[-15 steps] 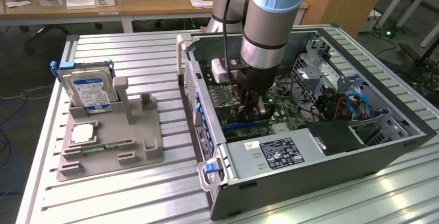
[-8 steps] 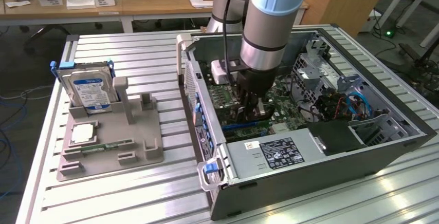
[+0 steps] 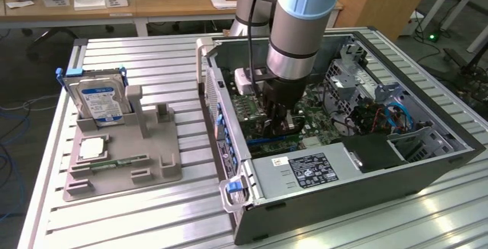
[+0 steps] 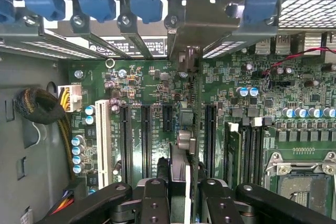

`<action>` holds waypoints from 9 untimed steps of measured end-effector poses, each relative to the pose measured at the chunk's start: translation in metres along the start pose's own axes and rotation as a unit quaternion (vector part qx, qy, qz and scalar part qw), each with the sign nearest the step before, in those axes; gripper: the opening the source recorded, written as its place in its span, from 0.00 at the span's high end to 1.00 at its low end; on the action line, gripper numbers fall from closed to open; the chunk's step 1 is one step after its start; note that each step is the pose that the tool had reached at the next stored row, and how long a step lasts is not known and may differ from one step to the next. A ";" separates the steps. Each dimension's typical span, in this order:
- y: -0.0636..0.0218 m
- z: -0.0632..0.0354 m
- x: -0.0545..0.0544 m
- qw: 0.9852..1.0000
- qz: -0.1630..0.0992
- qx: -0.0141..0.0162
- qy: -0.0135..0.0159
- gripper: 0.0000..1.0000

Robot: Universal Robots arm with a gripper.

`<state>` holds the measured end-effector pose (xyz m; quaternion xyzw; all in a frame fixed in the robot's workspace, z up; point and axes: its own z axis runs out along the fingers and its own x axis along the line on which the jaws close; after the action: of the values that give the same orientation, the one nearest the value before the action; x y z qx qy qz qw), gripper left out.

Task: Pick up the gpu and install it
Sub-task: 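Insert the gpu into the slot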

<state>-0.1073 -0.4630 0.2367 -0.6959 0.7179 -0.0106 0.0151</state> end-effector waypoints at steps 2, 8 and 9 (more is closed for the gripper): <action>0.0000 0.0001 0.000 1.000 0.000 0.000 0.000 0.72; 0.0007 0.0011 0.000 1.000 0.000 0.000 0.000 0.72; 0.0009 0.0014 0.000 1.000 0.000 0.000 0.000 0.72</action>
<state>-0.1082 -0.4629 0.2353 -0.6960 0.7178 -0.0106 0.0153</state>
